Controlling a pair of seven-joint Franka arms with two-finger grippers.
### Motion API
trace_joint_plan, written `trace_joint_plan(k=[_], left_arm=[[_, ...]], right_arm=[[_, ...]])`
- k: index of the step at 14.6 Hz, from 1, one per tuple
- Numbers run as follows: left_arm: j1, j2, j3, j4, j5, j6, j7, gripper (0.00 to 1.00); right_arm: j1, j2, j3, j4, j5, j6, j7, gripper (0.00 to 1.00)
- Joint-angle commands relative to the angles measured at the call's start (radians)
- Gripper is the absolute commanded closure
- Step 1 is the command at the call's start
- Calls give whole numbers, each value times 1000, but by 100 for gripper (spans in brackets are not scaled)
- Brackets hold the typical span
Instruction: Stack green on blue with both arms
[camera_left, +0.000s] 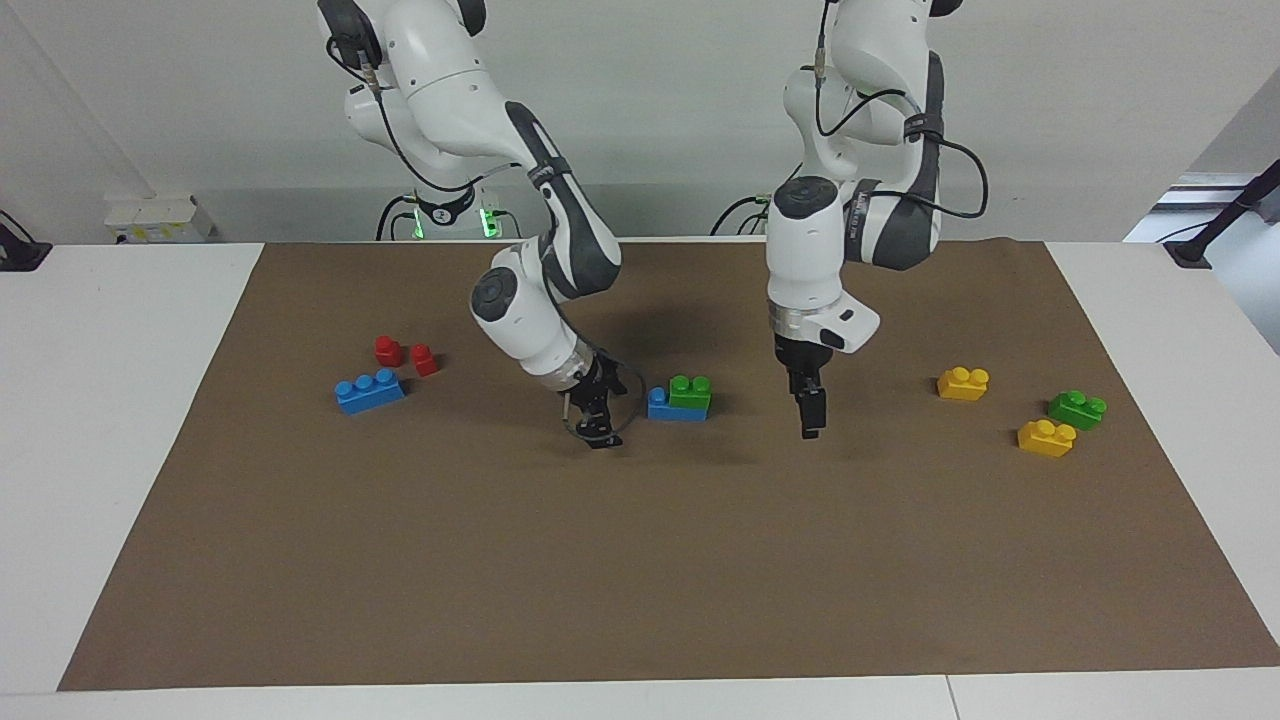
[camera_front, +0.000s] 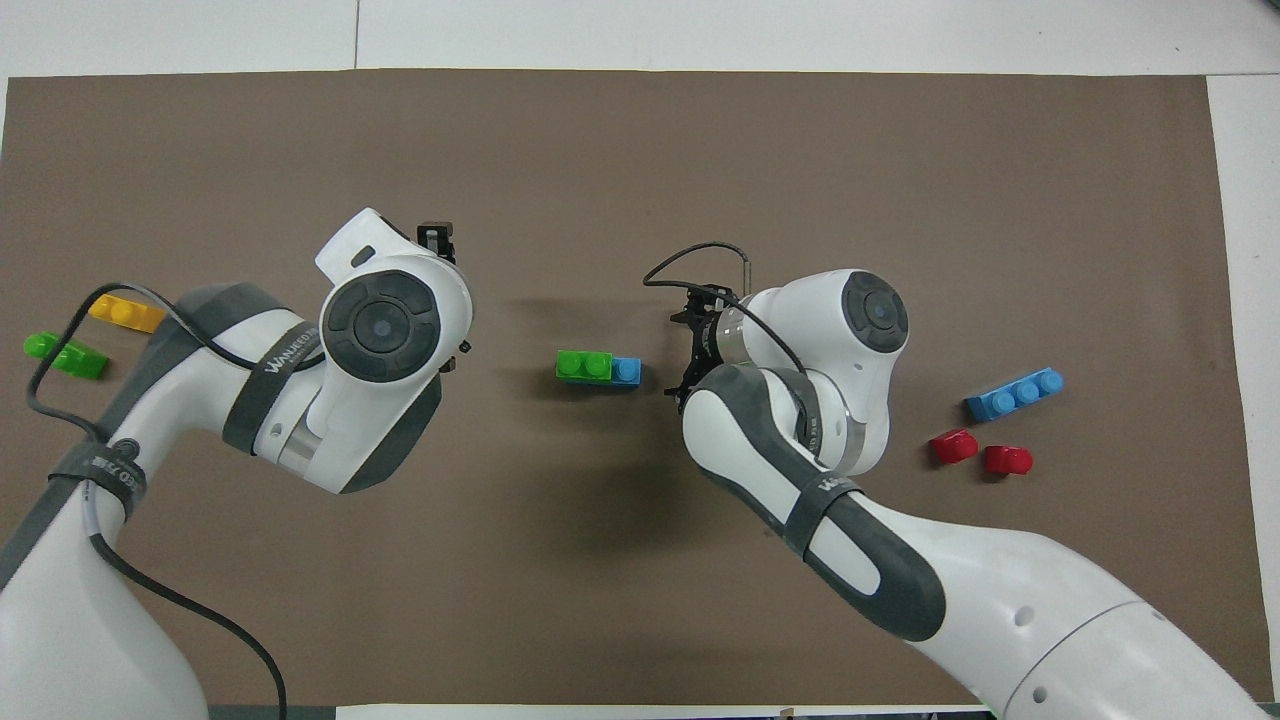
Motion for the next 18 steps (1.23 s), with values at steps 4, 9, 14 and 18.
trace_joint_plan(k=[4,9,14,18], left_arm=[[151,-5,-11,51,-38,-21,429,0],[239,-28,-9,108,-146,-69,877,0],[282,-28,-9,218,-269,-258,1319,0],[286,-26,-6,306,-286,-420,1583,0]], right_arm=[[-230,-204,5,-8,-44,-340,-446,0],[-392,-330,5,33,-283,-629,-903,0],[-501,-471,5,44,-421,-785,-1344,0],[-494,-522,8,113,-541,-894,-1551,0]])
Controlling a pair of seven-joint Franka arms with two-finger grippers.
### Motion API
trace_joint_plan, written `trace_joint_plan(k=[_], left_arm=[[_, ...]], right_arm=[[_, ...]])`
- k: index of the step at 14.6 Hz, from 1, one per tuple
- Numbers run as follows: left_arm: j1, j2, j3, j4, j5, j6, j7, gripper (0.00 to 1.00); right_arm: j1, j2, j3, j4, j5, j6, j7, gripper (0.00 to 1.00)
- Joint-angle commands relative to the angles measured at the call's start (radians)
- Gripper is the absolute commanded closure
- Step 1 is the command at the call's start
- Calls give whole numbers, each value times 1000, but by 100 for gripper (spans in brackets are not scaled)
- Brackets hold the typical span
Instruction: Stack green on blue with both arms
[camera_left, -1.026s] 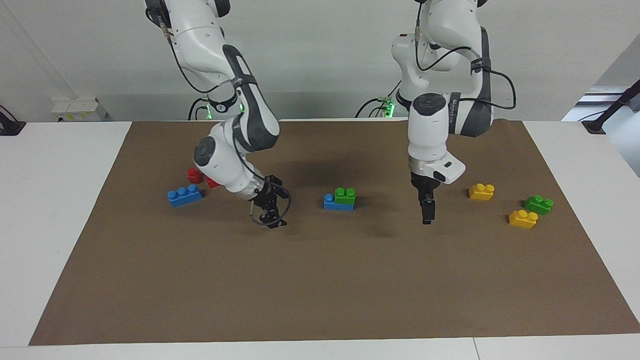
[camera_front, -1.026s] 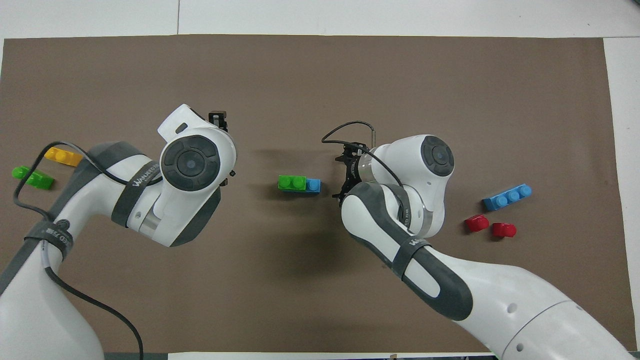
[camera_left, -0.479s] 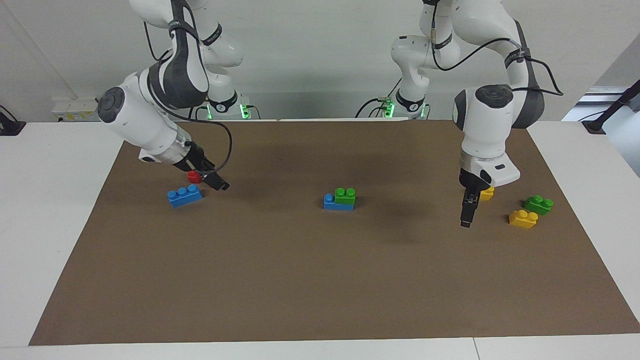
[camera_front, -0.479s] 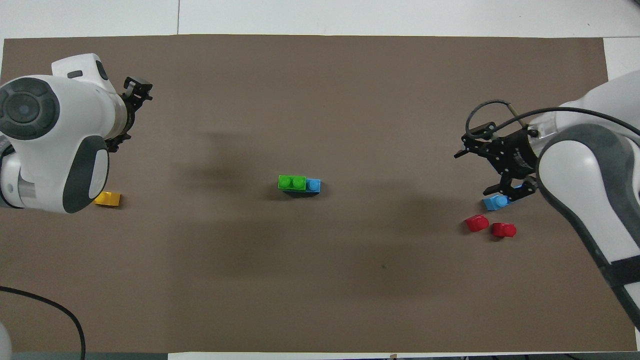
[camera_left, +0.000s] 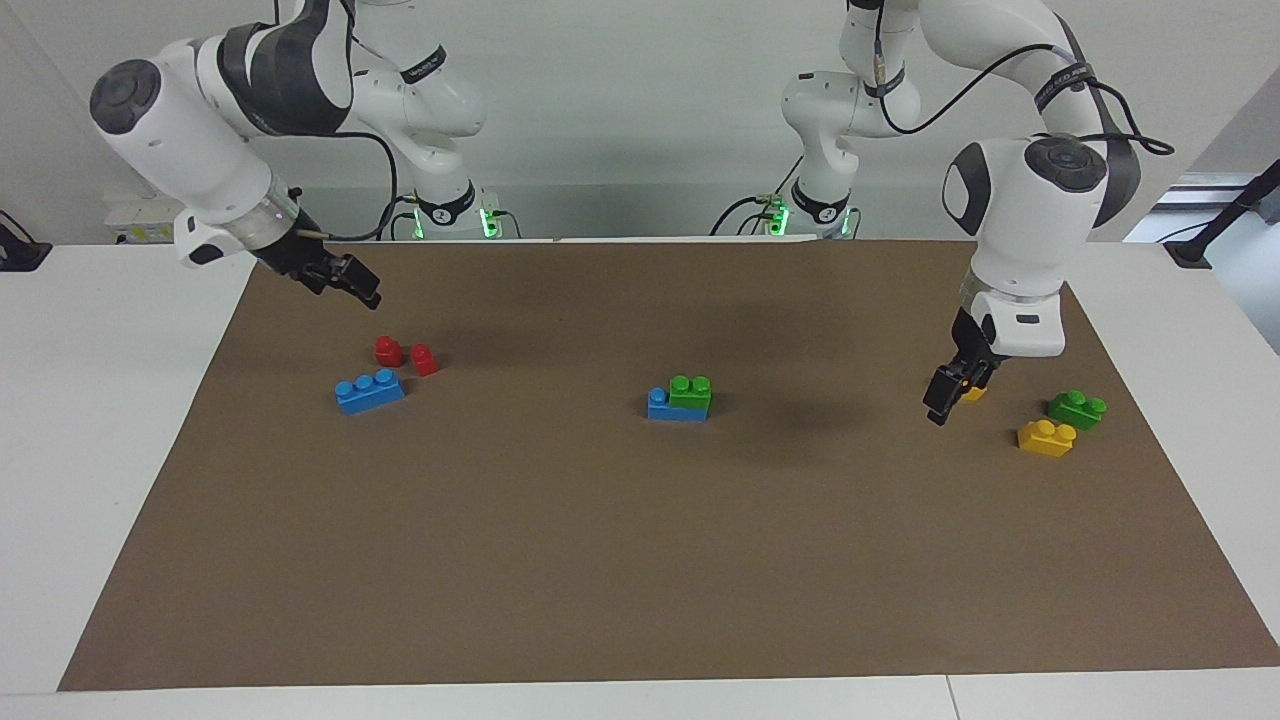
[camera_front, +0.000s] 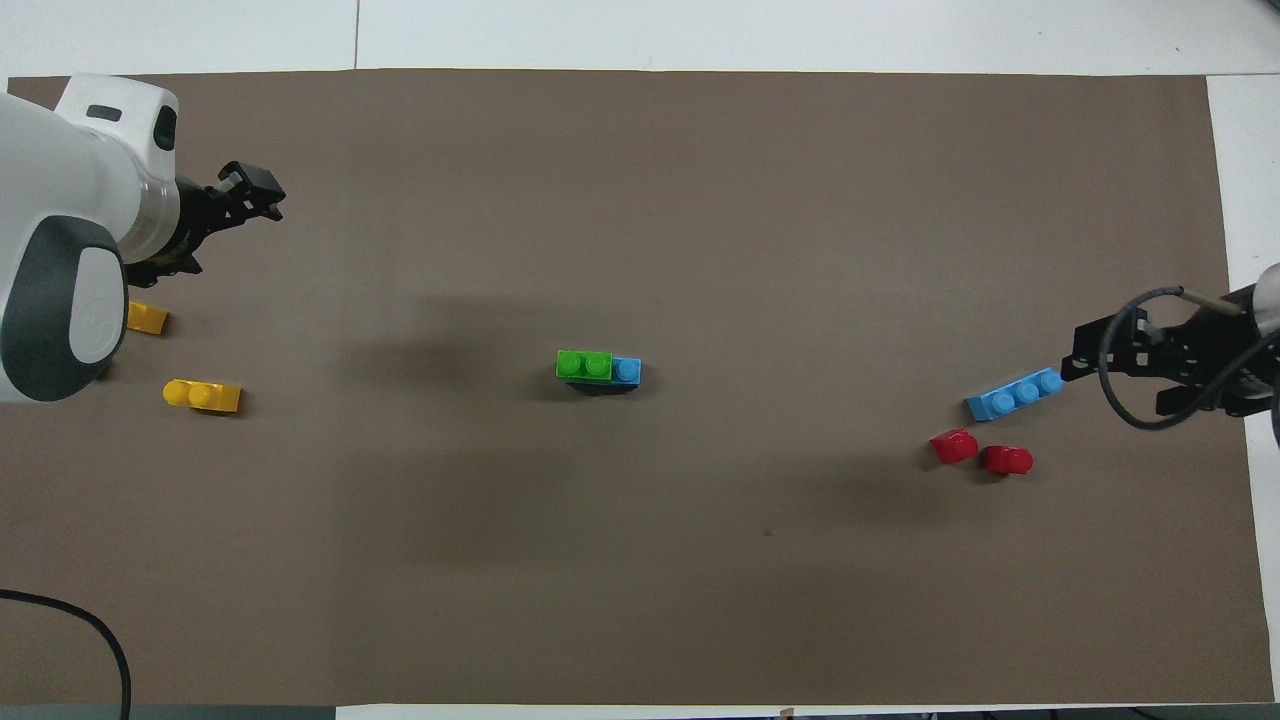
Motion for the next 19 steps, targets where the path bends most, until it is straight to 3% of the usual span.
trace_joint_plan(k=[1,7,12,19], left_arm=[[13,-1,1,78,-57,-128,195,0],[13,-21,9,206,-71,-404,379,0],[13,-55,11,204,-59,-457,528,0],[25,-80,5,204,-60,-471,560,0]], right_arm=[[5,-10,17,67,-75,-74,-109,0],[10,64,21,215,-115,-84,-150,0],[36,99,25,264,-110,-113,-150,0],[41,101,24,262,-93,-128,-152,0]])
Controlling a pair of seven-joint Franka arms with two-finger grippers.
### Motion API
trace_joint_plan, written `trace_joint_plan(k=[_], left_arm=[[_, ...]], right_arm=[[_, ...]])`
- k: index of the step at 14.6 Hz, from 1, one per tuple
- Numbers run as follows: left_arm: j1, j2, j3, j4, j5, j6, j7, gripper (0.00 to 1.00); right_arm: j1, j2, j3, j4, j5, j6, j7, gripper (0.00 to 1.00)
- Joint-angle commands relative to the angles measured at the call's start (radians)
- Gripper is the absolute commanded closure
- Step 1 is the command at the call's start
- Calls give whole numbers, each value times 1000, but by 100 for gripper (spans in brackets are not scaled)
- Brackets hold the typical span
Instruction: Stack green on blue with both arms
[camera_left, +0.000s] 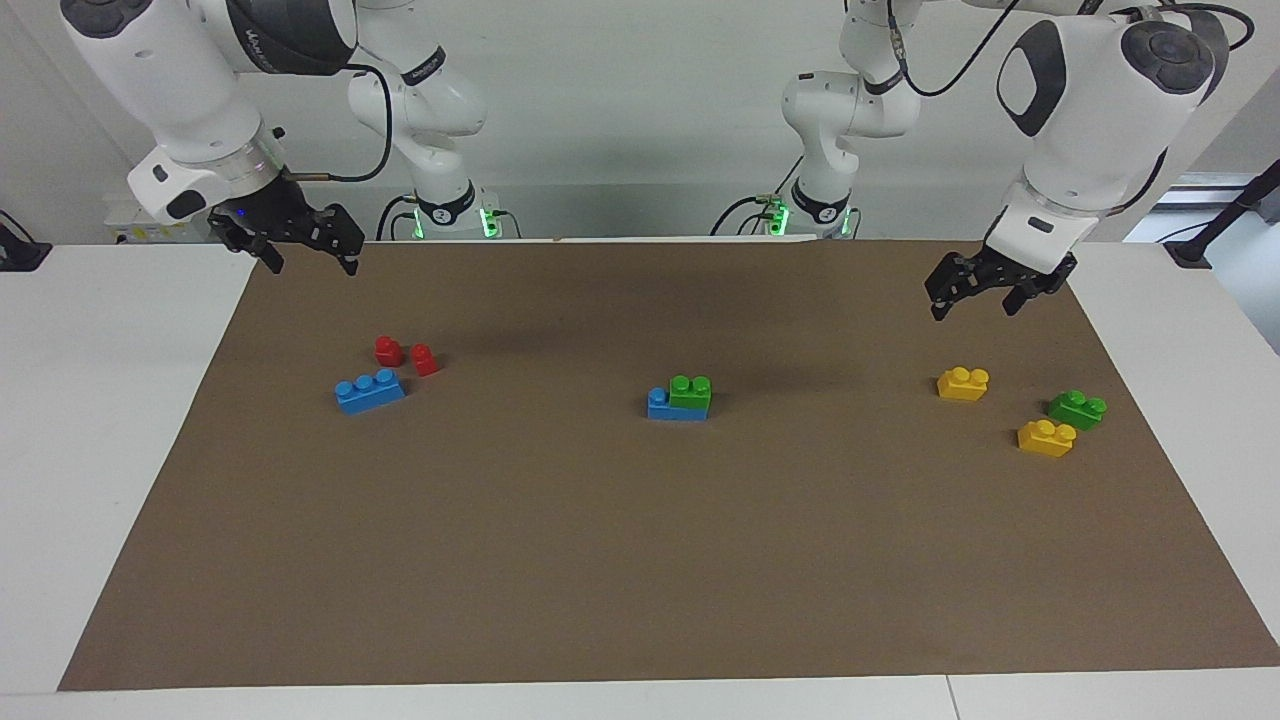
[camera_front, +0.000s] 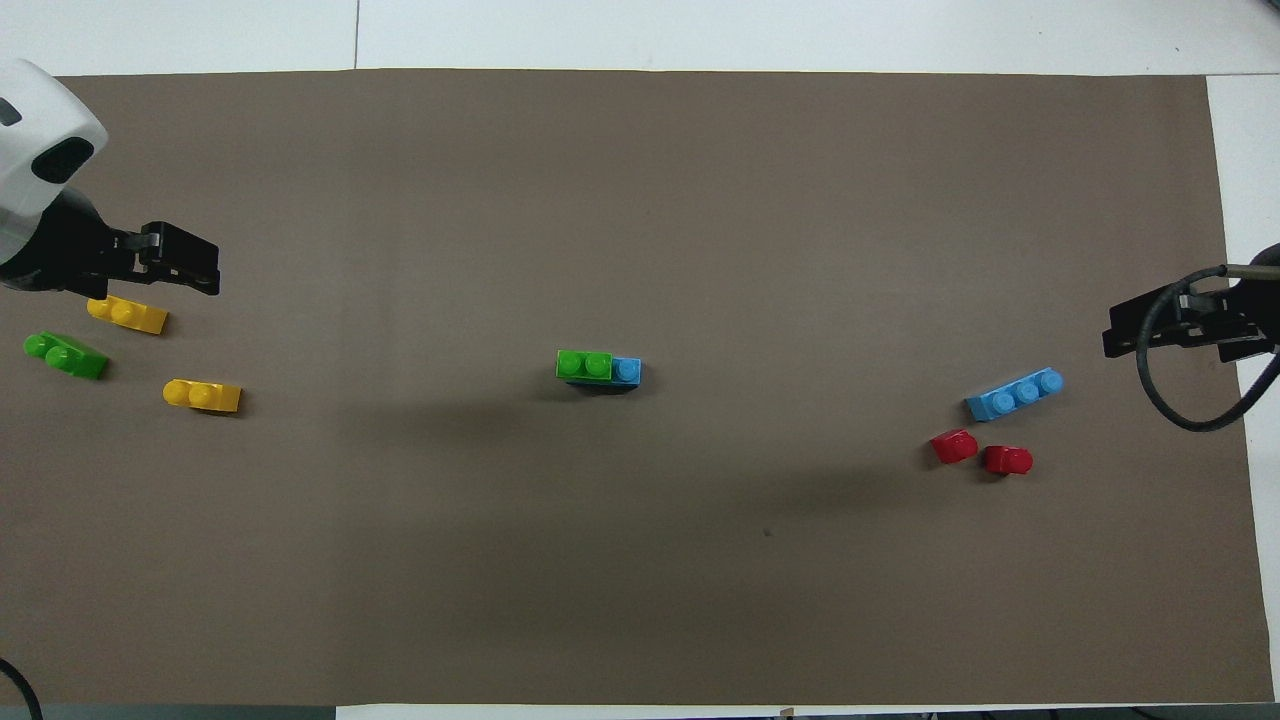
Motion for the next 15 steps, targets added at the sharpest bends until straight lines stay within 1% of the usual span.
trace_joint_plan(k=[1,6,8,10,13,15], left_arm=[[18,-17,-7,3,-7,-38,32,0],[21,-17,-2,3,-18,-70,46,0],[37,-17,-4,3,-21,-61,52,0],[37,-17,-4,4,-21,-58,77,0],[41,-17,-2,4,-55,-49,80,0],[39,-19,-2,3,-55,-40,80,0]], right_arm=[[-4,17,2,27,-5,-16,-22,0],[-10,16,2,15,-25,7,-16,0],[-10,16,2,13,-55,33,-21,0],[-10,17,2,13,-57,58,-21,0],[-8,17,2,11,-58,60,-19,0],[-8,17,2,10,-58,60,-19,0]])
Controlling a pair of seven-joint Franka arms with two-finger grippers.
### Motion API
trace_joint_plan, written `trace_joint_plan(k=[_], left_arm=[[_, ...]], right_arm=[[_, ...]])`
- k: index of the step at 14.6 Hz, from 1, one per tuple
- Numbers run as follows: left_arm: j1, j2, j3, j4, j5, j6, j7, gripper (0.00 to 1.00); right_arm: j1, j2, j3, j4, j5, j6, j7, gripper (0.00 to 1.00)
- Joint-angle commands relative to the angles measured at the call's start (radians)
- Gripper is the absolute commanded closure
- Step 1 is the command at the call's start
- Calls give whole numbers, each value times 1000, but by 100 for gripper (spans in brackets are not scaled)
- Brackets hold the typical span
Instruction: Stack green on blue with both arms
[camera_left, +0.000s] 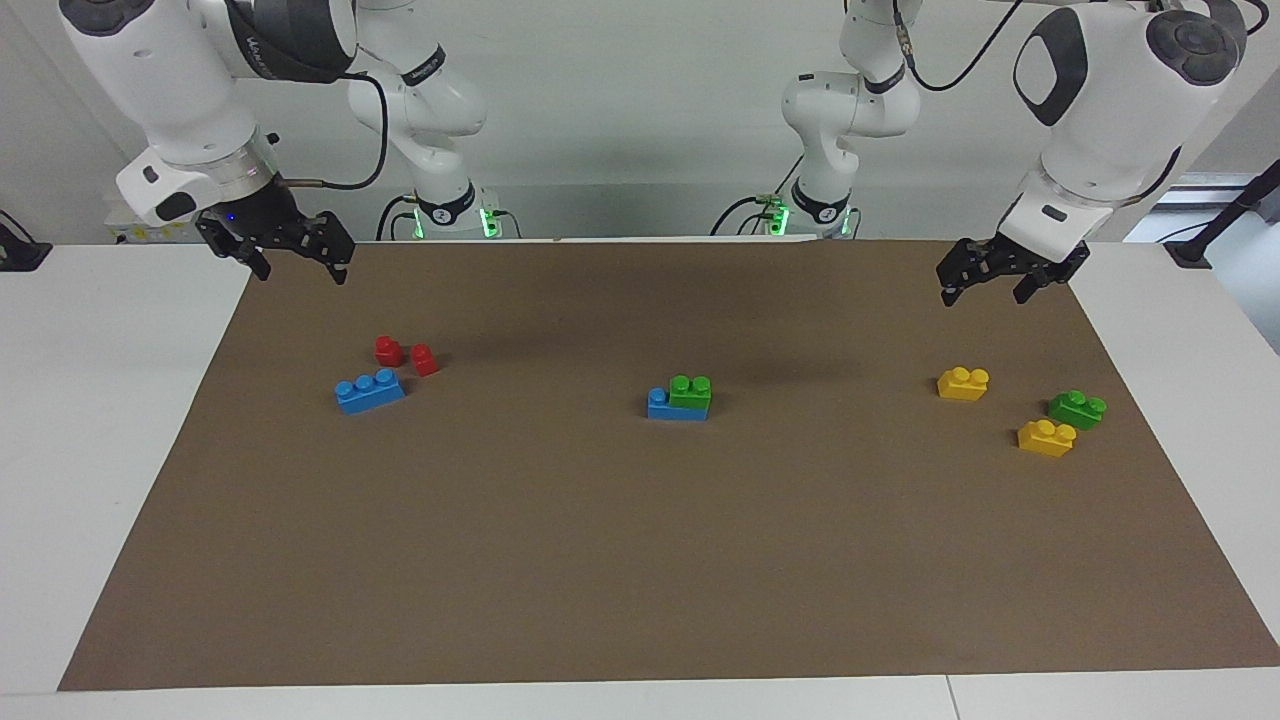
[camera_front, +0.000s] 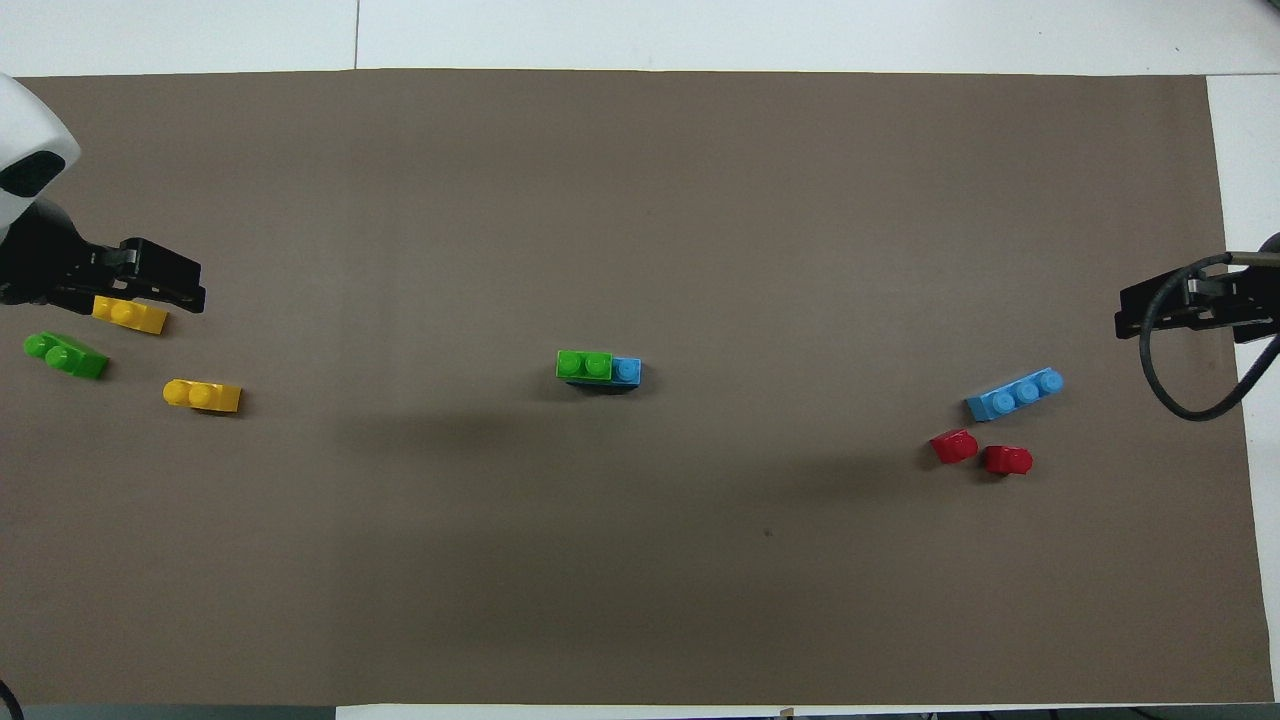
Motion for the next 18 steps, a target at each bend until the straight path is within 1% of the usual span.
trace_joint_plan(k=[1,8,15,18], left_arm=[[14,-11,-2,3,-24,5,24,0],[14,-10,-2,3,-20,3,24,0],[14,-11,-2,3,-20,5,23,0],[14,-11,-5,3,-19,5,21,0]], right_arm=[[-7,8,6,10,-20,6,-19,0],[-4,8,6,10,-15,0,-8,0],[-10,8,4,10,26,-6,44,0],[-10,8,4,10,24,-9,47,0]])
